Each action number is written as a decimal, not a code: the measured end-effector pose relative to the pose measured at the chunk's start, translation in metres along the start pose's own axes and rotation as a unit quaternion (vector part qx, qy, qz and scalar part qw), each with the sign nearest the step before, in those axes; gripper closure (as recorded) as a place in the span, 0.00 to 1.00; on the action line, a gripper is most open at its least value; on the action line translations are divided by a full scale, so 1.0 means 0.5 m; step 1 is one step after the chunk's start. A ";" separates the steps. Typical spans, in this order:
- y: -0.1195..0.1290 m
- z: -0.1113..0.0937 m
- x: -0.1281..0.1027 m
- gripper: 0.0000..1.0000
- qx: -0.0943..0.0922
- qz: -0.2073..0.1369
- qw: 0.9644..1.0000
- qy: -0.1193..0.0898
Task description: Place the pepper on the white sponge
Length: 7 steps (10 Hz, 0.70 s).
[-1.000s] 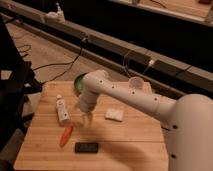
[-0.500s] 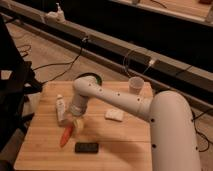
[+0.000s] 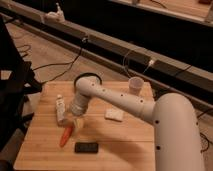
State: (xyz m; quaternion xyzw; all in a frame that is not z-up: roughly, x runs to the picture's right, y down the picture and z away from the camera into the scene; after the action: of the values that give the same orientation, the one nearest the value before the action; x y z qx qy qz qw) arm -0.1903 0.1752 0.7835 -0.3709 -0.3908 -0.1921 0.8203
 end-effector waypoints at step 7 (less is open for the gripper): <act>0.013 0.017 -0.114 0.20 -0.007 -0.094 0.995 -0.044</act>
State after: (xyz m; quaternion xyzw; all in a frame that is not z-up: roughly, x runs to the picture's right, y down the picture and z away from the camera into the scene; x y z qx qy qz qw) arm -0.2260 0.1876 0.7394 -0.3467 -0.4581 -0.2546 0.7779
